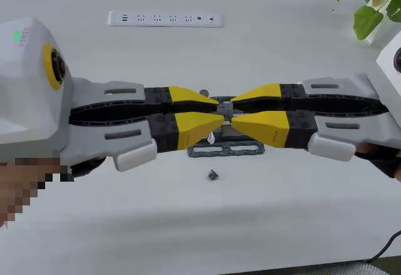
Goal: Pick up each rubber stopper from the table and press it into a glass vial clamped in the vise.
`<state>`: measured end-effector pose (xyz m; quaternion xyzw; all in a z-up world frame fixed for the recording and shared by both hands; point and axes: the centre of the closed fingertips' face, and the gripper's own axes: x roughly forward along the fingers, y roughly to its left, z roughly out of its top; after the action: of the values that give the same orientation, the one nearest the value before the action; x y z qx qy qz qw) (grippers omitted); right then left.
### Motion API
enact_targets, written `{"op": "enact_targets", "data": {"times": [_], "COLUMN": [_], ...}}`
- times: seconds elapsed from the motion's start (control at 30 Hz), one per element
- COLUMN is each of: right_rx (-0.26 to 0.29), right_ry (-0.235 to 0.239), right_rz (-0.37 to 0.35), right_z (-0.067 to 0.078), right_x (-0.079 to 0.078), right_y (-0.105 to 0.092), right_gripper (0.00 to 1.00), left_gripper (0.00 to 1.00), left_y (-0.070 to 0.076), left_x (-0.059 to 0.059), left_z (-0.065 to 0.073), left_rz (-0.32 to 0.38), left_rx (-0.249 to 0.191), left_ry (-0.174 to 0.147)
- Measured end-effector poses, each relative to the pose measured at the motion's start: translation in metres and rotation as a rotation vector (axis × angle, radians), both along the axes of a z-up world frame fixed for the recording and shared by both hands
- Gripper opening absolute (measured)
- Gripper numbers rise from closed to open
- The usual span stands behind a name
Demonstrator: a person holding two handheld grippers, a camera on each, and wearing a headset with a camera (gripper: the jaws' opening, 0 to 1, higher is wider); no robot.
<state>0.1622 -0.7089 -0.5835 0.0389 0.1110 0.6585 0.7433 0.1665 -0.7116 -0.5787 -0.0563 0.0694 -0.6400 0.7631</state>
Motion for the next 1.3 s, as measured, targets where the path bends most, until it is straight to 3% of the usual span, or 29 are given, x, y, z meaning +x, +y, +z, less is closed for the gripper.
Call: {"op": "enact_targets", "data": {"times": [0.67, 1.03, 1.3], "right_rx": [-0.050, -0.089, -0.159], "right_ry": [0.029, 0.047, 0.048], "right_rz": [0.012, 0.002, -0.012], "right_z": [-0.009, -0.012, -0.019], "right_x": [0.006, 0.016, 0.031], "right_y": [0.004, 0.001, 0.001], "right_gripper": [0.06, 0.06, 0.06], "left_gripper": [0.05, 0.12, 0.21], "left_y": [0.006, 0.017, 0.029], "left_x": [0.003, 0.006, 0.014], "left_z": [-0.008, -0.019, -0.035], "left_rz": [0.008, 0.039, 0.080], "left_rx": [0.019, 0.044, 0.094], "left_ry": [-0.015, -0.018, -0.030]}}
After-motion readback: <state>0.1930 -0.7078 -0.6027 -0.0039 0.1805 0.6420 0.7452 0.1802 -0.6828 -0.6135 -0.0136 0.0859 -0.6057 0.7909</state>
